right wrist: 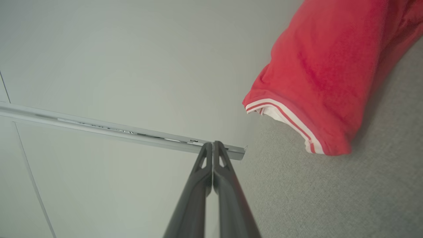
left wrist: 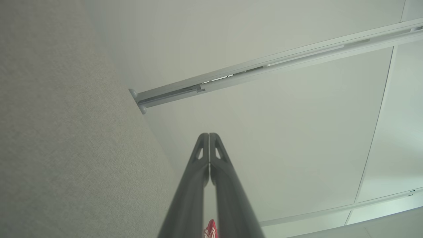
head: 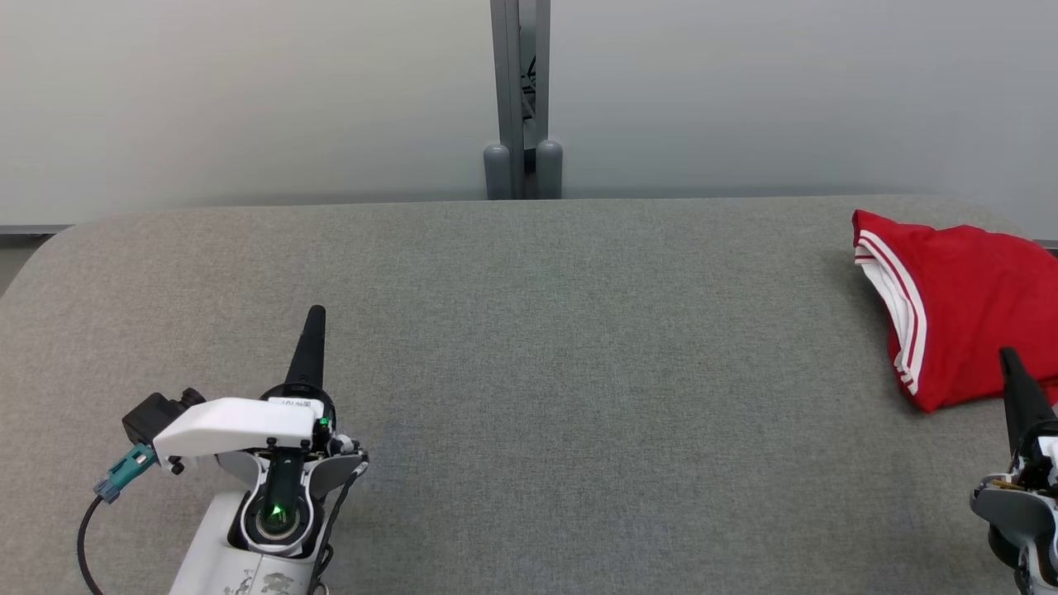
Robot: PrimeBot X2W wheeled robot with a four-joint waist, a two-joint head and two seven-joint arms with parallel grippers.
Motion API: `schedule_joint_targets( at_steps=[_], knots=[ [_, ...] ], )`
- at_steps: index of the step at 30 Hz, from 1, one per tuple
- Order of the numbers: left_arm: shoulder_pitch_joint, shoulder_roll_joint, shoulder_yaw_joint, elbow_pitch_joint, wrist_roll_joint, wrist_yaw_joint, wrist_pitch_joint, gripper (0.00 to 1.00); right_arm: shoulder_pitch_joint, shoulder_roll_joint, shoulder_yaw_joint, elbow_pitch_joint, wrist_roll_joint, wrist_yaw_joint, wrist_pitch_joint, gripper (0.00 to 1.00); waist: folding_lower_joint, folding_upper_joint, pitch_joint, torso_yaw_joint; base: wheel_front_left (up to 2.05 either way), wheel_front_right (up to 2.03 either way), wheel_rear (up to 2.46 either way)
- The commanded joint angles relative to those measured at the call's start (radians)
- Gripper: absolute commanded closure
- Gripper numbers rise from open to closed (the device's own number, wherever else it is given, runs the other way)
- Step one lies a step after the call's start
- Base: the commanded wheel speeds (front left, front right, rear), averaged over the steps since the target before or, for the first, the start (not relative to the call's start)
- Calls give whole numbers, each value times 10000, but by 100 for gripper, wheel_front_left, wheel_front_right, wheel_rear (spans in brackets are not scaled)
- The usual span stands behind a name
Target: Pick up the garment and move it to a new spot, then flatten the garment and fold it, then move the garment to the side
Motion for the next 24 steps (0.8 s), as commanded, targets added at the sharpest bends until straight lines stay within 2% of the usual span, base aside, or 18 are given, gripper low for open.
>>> schedule_joint_targets(
  at_steps=[1,24],
  knots=[
    [-344,47,-12,21,-252,-55,43,100,-142,-114,-135,-24,277,4,121,100,0,0,-2,-9,0,0,0],
    [-760,59,-143,390,-1725,-126,272,100,-436,-138,-634,199,1828,4,750,100,0,0,-26,-114,0,0,0]
  ],
)
